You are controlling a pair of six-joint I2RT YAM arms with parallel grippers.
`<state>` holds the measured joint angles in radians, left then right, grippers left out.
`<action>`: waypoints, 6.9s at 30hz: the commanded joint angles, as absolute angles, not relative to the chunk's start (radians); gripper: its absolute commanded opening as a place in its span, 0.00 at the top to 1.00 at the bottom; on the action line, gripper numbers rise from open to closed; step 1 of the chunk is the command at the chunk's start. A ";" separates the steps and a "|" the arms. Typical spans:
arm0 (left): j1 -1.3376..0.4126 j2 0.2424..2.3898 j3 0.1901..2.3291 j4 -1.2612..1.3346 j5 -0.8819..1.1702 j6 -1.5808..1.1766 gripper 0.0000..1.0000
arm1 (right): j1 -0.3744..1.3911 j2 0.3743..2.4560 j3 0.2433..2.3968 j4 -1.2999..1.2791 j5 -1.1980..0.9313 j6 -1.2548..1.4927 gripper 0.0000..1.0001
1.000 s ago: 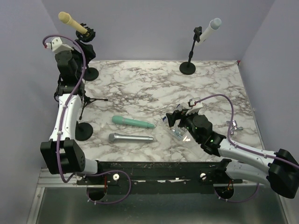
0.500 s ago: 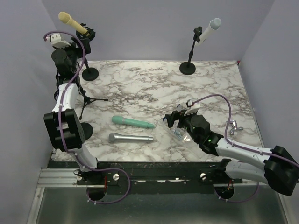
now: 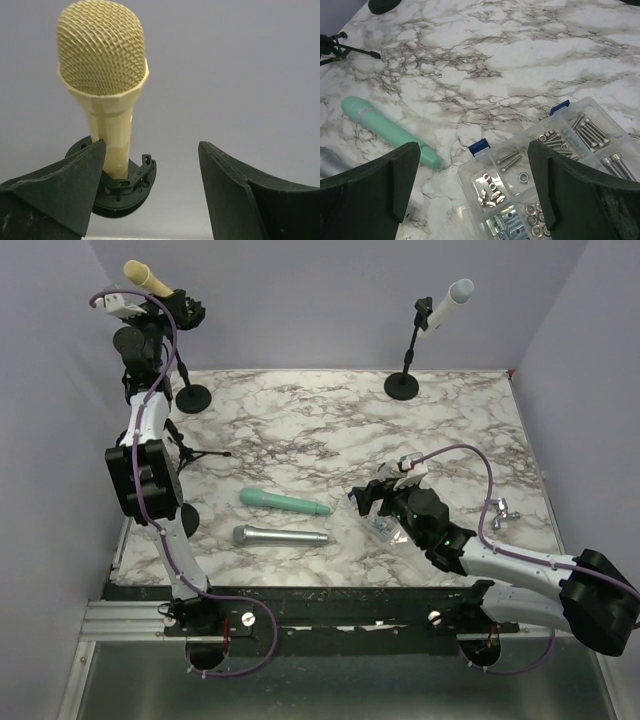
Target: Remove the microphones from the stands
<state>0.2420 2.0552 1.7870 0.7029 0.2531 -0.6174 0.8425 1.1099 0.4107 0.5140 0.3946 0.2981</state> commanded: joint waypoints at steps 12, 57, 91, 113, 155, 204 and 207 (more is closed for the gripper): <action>0.240 2.207 1.918 0.865 0.133 -0.579 0.40 | 0.835 1.167 0.404 0.586 0.384 0.278 0.02; 0.195 2.013 1.996 0.653 -0.021 -0.356 0.89 | 0.829 1.160 0.407 0.588 0.369 0.278 0.02; -0.335 1.332 1.129 -0.594 -0.227 -1.642 1.00 | 0.827 0.996 0.342 0.575 0.407 0.309 0.02; -0.385 1.821 1.348 -0.913 -0.140 -1.895 1.00 | 0.827 0.963 0.333 0.566 0.439 0.301 0.01; -0.403 1.762 1.222 -0.905 -0.174 -1.850 0.34 | 0.827 0.957 0.333 0.561 0.433 0.302 0.01; 0.338 1.561 1.350 0.523 0.531 -1.082 0.25 | 0.827 0.995 0.339 0.566 0.441 0.299 0.01; 0.361 1.656 1.399 0.558 0.488 -1.129 0.26 | 0.827 1.000 0.339 0.567 0.447 0.299 0.01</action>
